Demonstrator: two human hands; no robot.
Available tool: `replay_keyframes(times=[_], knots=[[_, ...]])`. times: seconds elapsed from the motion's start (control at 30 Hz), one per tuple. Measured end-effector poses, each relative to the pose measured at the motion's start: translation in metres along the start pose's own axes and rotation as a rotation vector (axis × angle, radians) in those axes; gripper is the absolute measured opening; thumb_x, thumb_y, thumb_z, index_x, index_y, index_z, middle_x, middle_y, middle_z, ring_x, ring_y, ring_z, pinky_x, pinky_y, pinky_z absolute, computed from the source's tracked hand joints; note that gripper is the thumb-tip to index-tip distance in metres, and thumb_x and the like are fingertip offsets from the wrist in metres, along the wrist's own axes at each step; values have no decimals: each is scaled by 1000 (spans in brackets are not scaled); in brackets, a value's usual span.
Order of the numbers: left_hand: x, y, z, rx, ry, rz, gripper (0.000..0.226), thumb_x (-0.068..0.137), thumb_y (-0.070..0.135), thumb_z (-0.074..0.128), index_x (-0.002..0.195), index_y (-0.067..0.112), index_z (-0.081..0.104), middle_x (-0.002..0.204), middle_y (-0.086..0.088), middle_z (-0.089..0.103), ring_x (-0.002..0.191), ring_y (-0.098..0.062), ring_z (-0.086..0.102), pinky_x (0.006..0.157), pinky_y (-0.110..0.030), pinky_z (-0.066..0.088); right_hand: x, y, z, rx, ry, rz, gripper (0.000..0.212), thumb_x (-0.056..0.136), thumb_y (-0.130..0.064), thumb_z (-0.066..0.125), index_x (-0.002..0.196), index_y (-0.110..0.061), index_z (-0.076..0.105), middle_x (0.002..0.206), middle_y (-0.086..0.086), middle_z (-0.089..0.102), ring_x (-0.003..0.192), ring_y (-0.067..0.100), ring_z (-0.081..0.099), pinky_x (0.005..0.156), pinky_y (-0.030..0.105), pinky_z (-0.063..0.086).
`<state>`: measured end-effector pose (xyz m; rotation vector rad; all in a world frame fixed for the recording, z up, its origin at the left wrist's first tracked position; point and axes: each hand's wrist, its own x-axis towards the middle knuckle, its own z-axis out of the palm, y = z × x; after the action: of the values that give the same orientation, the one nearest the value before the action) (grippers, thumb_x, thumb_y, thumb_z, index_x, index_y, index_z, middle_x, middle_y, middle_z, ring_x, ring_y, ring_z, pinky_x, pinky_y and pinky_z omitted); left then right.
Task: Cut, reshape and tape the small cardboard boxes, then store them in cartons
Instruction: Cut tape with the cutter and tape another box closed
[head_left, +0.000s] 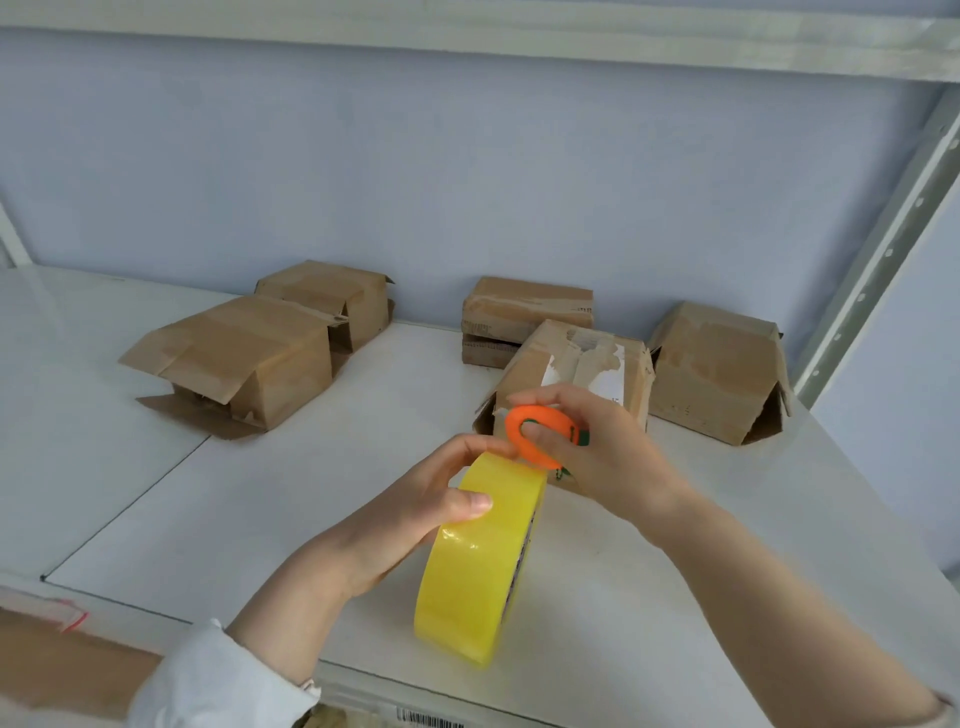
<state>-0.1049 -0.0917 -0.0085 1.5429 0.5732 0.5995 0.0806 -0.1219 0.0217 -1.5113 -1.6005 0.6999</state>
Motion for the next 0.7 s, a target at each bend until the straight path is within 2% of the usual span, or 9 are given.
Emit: replay_keyframes(times=[0.07,0.17,0.23,0.37,0.43,0.5,0.53,0.6,0.7], knots=[[-2,0,2,-1,35,-4,61,60,42,62,118,24,54,117,-9,60,107,-31,59,91,-44,47,-2,-3,-1,74,-72,7,23,91,-35,54,113,-33,61,97,-24,61,96,4,58,85,26,51],[-2,2,4,0,66,-8,62,59,43,61,118,25,53,119,-12,59,108,-30,59,93,-46,46,-3,-3,-1,28,-119,-10,49,74,-52,58,119,-31,58,107,-17,61,102,5,59,90,30,52],[-2,2,5,-4,74,-21,58,60,42,60,116,28,55,119,-12,59,108,-31,60,93,-46,46,-2,-3,0,-31,-76,-54,45,77,-43,66,119,-29,58,107,-18,60,100,5,59,88,27,52],[-6,6,12,22,137,-44,60,59,41,62,116,26,57,120,-7,61,109,-29,60,97,-48,44,0,-4,2,-186,32,-160,34,83,-29,68,116,-30,60,100,-22,58,95,0,53,77,6,41],[-8,7,16,74,201,-78,77,57,42,65,130,27,47,125,3,59,111,-16,60,97,-37,47,-2,-4,5,-214,67,-216,33,84,-25,68,116,-30,60,104,-17,61,94,1,52,74,3,39],[-14,8,20,26,291,-130,95,64,39,71,146,29,23,125,18,54,106,4,58,90,-19,48,-3,-4,7,-230,101,-260,33,85,-20,67,117,-29,60,105,-14,61,93,1,51,74,0,37],[-18,9,23,-13,346,-140,96,65,40,72,146,29,21,125,20,53,106,6,57,92,-18,47,-4,-3,8,-233,113,-274,34,85,-19,66,117,-28,60,105,-13,61,92,1,51,74,-1,36],[-24,6,31,-30,447,-143,88,60,58,71,137,28,41,128,11,57,113,-2,56,101,-29,43,-4,-4,11,-215,131,-279,34,86,-18,66,117,-29,60,107,-12,63,94,3,53,75,-1,37],[-26,10,39,-58,496,-170,65,58,64,64,110,25,58,109,3,67,98,-10,65,83,-30,52,1,-11,16,-199,125,-266,35,86,-19,65,119,-28,60,103,-15,59,93,1,51,73,-4,36]])
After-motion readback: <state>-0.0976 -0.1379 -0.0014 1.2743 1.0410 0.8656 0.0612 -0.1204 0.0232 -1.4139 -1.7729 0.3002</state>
